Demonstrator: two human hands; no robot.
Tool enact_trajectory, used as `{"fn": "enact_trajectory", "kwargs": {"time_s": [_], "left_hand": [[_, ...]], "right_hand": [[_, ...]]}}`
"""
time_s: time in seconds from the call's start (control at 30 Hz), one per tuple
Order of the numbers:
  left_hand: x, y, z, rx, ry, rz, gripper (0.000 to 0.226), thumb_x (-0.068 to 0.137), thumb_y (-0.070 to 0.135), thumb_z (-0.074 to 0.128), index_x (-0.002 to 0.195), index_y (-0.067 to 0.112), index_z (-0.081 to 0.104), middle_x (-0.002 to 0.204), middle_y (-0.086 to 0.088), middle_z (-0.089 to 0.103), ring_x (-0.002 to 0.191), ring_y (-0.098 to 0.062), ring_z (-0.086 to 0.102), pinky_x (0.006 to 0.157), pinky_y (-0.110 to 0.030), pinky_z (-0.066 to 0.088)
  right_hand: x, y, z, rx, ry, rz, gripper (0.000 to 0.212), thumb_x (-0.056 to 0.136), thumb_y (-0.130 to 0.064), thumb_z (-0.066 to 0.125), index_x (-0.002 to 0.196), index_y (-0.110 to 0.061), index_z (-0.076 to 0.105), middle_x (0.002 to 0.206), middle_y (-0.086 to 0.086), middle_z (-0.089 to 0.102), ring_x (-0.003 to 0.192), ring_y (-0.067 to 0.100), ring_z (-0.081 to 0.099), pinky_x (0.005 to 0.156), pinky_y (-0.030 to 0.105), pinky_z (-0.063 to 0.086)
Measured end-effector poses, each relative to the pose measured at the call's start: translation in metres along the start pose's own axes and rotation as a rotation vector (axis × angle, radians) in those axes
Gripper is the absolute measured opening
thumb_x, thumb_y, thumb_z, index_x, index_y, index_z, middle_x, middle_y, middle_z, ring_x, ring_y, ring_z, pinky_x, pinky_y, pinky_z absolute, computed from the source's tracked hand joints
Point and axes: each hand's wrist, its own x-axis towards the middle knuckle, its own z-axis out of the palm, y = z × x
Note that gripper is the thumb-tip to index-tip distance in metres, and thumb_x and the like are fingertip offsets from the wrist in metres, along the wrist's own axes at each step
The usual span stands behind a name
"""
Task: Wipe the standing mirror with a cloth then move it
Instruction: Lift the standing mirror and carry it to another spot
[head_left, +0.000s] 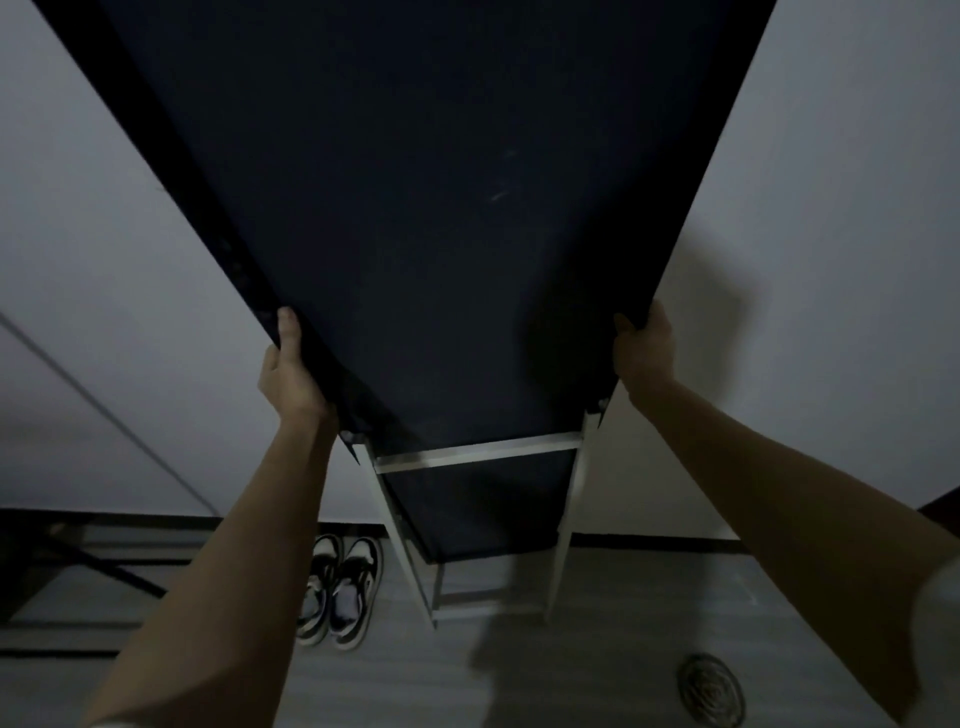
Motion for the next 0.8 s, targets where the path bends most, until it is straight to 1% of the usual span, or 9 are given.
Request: {"fn": "enact_trajectory", "kwargs": {"time_s": [0.07, 0.2, 0.27, 0.37, 0.43, 0.5, 0.6, 0.7, 0.8], "left_hand": [[-0.005, -0.002, 0.007, 0.022, -0.014, 0.009, 0.031, 0.081, 0.05, 0.064, 0.077, 0.019, 0.06, 0.087, 0.006, 0.065, 0.089, -0.017, 0.064, 0.085, -0.033, 0.054], [-0.026, -0.008, 0.041, 0.04, -0.094, 0.015, 0.027, 0.083, 0.044, 0.065, 0.082, 0.018, 0.064, 0.09, 0.002, 0.067, 0.087, -0.016, 0.065, 0.077, -0.027, 0.056], [-0.029, -0.008, 0.055, 0.048, -0.142, 0.007, 0.028, 0.083, 0.046, 0.065, 0.087, 0.018, 0.063, 0.094, 0.0, 0.067, 0.09, -0.018, 0.065, 0.079, -0.029, 0.055], [-0.021, -0.011, 0.066, 0.102, -0.193, 0.007, 0.027, 0.084, 0.05, 0.061, 0.087, 0.024, 0.06, 0.098, 0.002, 0.065, 0.095, -0.019, 0.063, 0.085, -0.031, 0.053], [-0.016, -0.013, 0.068, 0.148, -0.179, 0.015, 0.027, 0.084, 0.054, 0.058, 0.087, 0.027, 0.058, 0.097, 0.004, 0.063, 0.095, -0.019, 0.062, 0.087, -0.032, 0.051], [-0.011, -0.013, 0.065, 0.191, -0.146, 0.028, 0.032, 0.084, 0.056, 0.056, 0.091, 0.025, 0.059, 0.097, 0.004, 0.063, 0.095, -0.019, 0.061, 0.088, -0.031, 0.051], [0.002, -0.009, 0.05, 0.208, -0.072, 0.026, 0.04, 0.084, 0.055, 0.057, 0.103, 0.02, 0.062, 0.097, 0.004, 0.063, 0.094, -0.019, 0.061, 0.09, -0.032, 0.051], [0.009, -0.002, 0.031, 0.202, -0.07, 0.0, 0.039, 0.086, 0.05, 0.058, 0.107, 0.016, 0.062, 0.095, 0.005, 0.062, 0.092, -0.017, 0.06, 0.088, -0.033, 0.051], [0.01, -0.004, 0.019, 0.225, -0.077, -0.004, 0.039, 0.089, 0.041, 0.059, 0.112, 0.01, 0.064, 0.1, 0.001, 0.063, 0.096, -0.019, 0.059, 0.088, -0.035, 0.051]], "right_hand": [[0.001, 0.007, -0.007, 0.006, 0.011, 0.02, 0.036, 0.095, -0.009, 0.04, 0.131, -0.009, 0.041, 0.125, 0.017, 0.054, 0.112, 0.034, 0.054, 0.094, 0.046, 0.048], [0.006, 0.029, -0.036, 0.016, 0.094, 0.055, 0.038, 0.096, -0.012, 0.041, 0.134, -0.01, 0.039, 0.128, 0.015, 0.052, 0.115, 0.032, 0.052, 0.094, 0.038, 0.045], [0.006, 0.035, -0.046, 0.012, 0.132, 0.076, 0.037, 0.097, -0.013, 0.041, 0.134, -0.009, 0.039, 0.128, 0.015, 0.052, 0.113, 0.031, 0.052, 0.087, 0.031, 0.042], [0.003, 0.04, -0.05, -0.014, 0.174, 0.08, 0.038, 0.097, -0.012, 0.04, 0.134, -0.008, 0.038, 0.127, 0.018, 0.053, 0.111, 0.034, 0.053, 0.082, 0.032, 0.041], [0.006, 0.038, -0.048, -0.022, 0.157, 0.078, 0.04, 0.097, -0.011, 0.04, 0.136, -0.009, 0.037, 0.127, 0.017, 0.053, 0.111, 0.035, 0.053, 0.082, 0.033, 0.042], [0.013, 0.035, -0.043, -0.005, 0.12, 0.075, 0.04, 0.096, -0.011, 0.041, 0.136, -0.011, 0.038, 0.128, 0.014, 0.053, 0.113, 0.034, 0.053, 0.086, 0.034, 0.044], [0.02, 0.027, -0.025, -0.028, 0.029, 0.038, 0.04, 0.095, -0.011, 0.042, 0.134, -0.014, 0.039, 0.125, 0.014, 0.055, 0.11, 0.034, 0.055, 0.091, 0.044, 0.049], [0.026, 0.019, -0.006, -0.03, -0.027, 0.018, 0.042, 0.094, -0.006, 0.04, 0.135, -0.014, 0.039, 0.128, 0.013, 0.053, 0.113, 0.032, 0.054, 0.089, 0.038, 0.048], [0.031, 0.015, 0.0, -0.032, -0.005, 0.029, 0.041, 0.095, -0.007, 0.04, 0.136, -0.013, 0.038, 0.129, 0.015, 0.052, 0.114, 0.033, 0.053, 0.088, 0.037, 0.045]]}}
